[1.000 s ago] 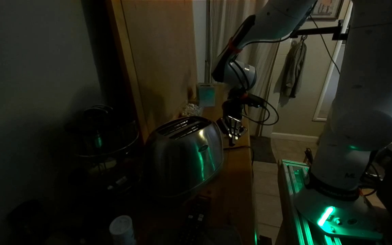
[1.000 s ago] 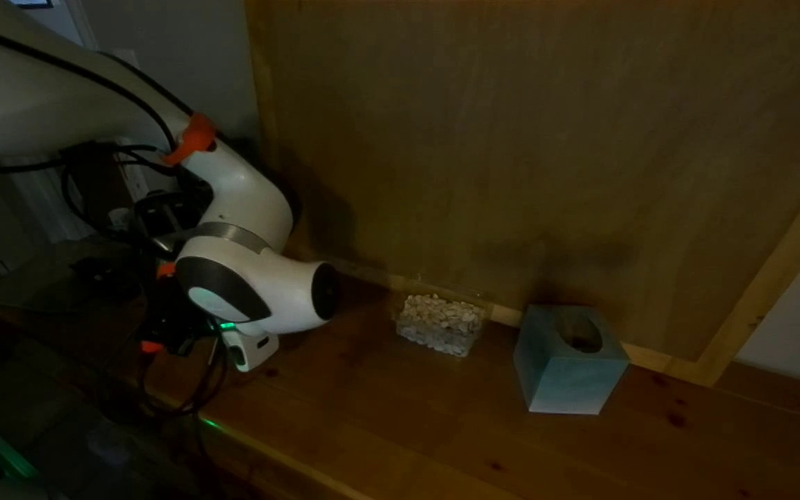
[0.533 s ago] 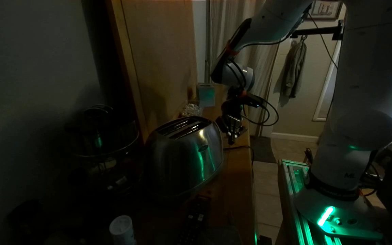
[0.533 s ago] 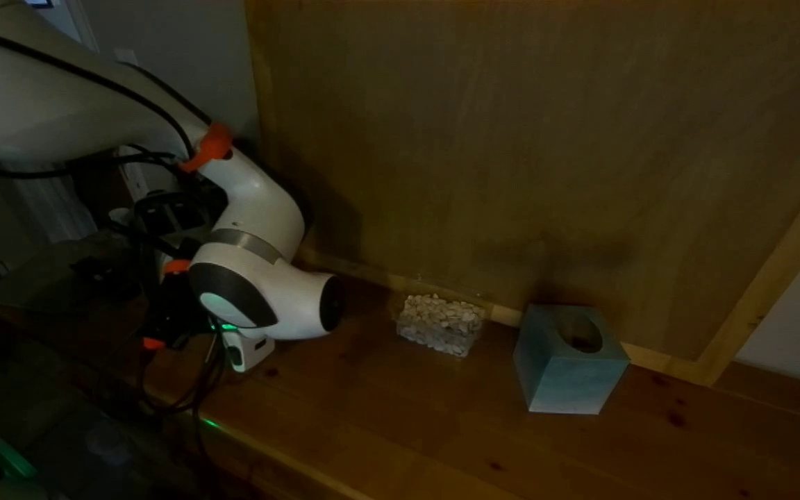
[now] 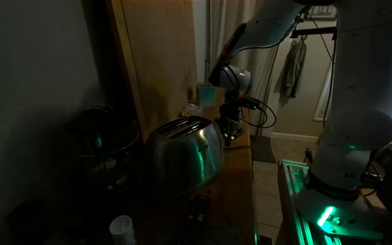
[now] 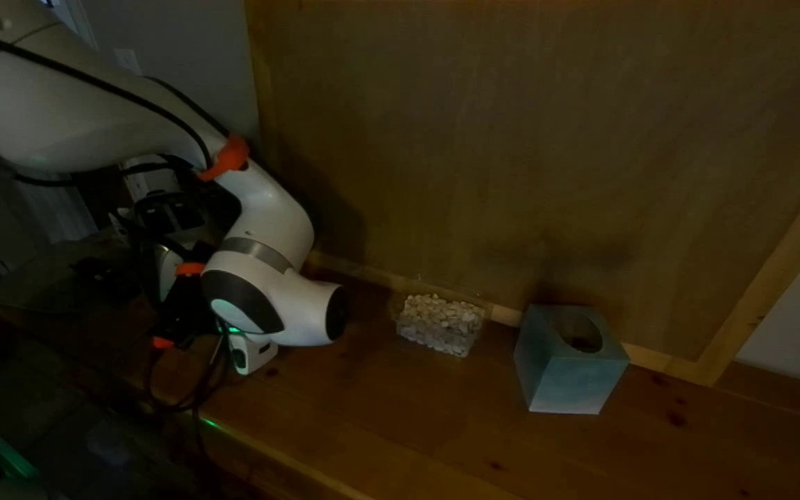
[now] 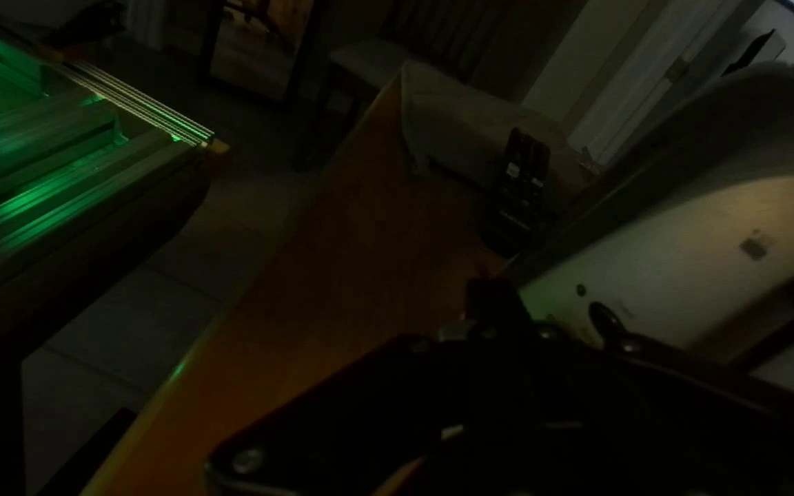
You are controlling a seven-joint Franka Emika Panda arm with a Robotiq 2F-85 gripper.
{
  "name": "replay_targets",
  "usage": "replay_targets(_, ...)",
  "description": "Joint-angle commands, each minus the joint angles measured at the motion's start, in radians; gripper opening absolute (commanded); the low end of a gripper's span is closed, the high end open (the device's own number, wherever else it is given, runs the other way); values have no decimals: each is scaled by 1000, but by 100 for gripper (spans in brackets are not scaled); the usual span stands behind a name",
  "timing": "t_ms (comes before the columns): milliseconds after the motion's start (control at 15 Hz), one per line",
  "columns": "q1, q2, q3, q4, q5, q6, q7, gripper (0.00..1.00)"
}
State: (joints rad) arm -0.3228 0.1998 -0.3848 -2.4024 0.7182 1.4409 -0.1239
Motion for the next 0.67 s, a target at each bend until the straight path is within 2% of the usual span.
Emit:
replay_targets(0,-17,34,16,28,53,10,24,0)
replay_targets(600,-13,47,17,32,64,75,76,0)
